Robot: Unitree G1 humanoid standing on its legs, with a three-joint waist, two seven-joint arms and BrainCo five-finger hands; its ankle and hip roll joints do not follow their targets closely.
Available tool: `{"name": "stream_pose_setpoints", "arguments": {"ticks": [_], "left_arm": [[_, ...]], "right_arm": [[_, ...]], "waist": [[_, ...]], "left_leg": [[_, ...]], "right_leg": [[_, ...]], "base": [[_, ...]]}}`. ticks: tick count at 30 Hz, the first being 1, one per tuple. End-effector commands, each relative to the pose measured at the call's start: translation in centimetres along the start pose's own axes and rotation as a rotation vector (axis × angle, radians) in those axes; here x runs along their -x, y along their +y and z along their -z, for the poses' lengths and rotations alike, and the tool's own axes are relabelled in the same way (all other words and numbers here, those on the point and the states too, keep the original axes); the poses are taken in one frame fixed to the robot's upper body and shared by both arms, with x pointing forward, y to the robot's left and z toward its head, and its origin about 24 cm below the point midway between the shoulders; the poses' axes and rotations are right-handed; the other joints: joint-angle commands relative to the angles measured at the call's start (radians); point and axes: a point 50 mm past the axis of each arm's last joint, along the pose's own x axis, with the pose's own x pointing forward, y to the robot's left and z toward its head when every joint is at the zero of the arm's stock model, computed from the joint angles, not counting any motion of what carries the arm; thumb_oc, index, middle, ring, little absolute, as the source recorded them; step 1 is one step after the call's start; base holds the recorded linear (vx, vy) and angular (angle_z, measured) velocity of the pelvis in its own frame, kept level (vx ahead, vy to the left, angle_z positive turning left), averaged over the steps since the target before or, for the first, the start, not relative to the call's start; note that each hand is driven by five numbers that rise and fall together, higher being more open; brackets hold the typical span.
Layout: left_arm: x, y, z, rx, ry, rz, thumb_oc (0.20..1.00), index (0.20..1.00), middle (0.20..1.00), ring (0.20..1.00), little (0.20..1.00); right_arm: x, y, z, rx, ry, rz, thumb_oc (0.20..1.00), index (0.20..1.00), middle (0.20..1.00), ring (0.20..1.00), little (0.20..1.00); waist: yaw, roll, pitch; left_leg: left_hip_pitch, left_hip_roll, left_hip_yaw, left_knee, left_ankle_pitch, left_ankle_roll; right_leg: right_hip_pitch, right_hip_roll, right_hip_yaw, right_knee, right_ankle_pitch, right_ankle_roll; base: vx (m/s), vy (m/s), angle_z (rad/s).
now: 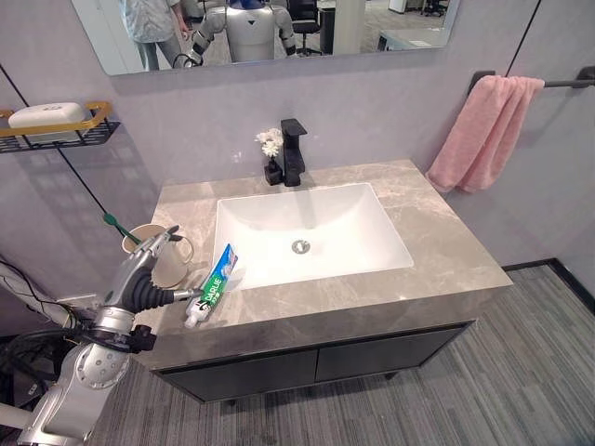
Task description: Put brush and paste in cup on sink, flatten towel.
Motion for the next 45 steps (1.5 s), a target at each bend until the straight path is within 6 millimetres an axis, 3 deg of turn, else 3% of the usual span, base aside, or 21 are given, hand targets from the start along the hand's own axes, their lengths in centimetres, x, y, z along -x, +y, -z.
{"name": "stream_pose_setpoints", "arguments": {"ticks": [1,6,13,29,31,45], "left_arm": [[-0.8,1.3,-1.9,0.022,-0.086,-0.053,1.000,1.000,1.000,1.000,1.000],[-0.7,0.1,-1.7,0.053,-0.068,0.013,1.000,1.000,1.000,1.000,1.000],[-0.5,-2.0,0.3,0.046,0.031,0.107,1.000,1.000,1.000,1.000,1.000],[-0.9,-3.6,2.3,-0.109,0.128,0.152,1.000,1.000,1.000,1.000,1.000],[-1.0,-3.9,2.5,-0.121,0.135,0.168,0.200,0.200,0.200,0.200,0.200],[-1.3,-5.2,2.8,-0.163,0.143,0.232,0.200,0.200,0.200,0.200,0.200]], "right_arm": [[-0.2,-0.1,-1.1,0.006,-0.001,0.001,1.000,1.000,1.000,1.000,1.000],[-0.2,-0.1,-0.7,0.014,0.019,-0.002,1.000,1.000,1.000,1.000,1.000],[-0.2,-0.6,-0.4,0.023,0.027,0.011,1.000,1.000,1.000,1.000,1.000],[-0.2,-0.9,-0.4,0.037,0.028,0.022,1.000,1.000,1.000,1.000,1.000],[-0.2,-0.9,-0.3,0.042,0.031,0.023,1.000,1.000,1.000,1.000,1.000],[-0.1,-0.5,-0.1,0.038,0.037,0.015,1.000,1.000,1.000,1.000,1.000]], "waist": [[0.006,-0.032,0.005],[0.006,-0.026,0.012],[0.000,-0.013,0.025],[-0.012,0.008,0.041],[-0.016,0.009,0.042],[-0.028,0.008,0.027]], "left_leg": [[0.040,0.102,0.000,0.019,-0.065,-0.059],[0.040,0.101,-0.001,0.019,-0.063,-0.059],[0.032,0.105,-0.003,0.019,-0.053,-0.064],[0.002,0.109,0.004,0.019,-0.045,-0.067],[0.000,0.108,0.005,0.019,-0.047,-0.066],[0.023,0.107,0.028,0.019,-0.064,-0.062]], "right_leg": [[-0.050,-0.087,-0.032,0.007,0.072,0.047],[-0.049,-0.087,-0.036,0.007,0.070,0.046],[-0.051,-0.080,-0.042,0.007,0.068,0.042],[-0.089,-0.073,-0.033,0.007,0.072,0.039],[-0.095,-0.073,-0.029,0.007,0.072,0.039],[-0.097,-0.070,-0.006,0.007,0.071,0.041]], "base": [[0.00,0.000,0.00],[0.00,0.000,0.00],[0.00,0.000,0.00],[0.00,-0.005,0.01],[0.01,0.000,-0.02],[0.01,0.000,-0.07]]}}
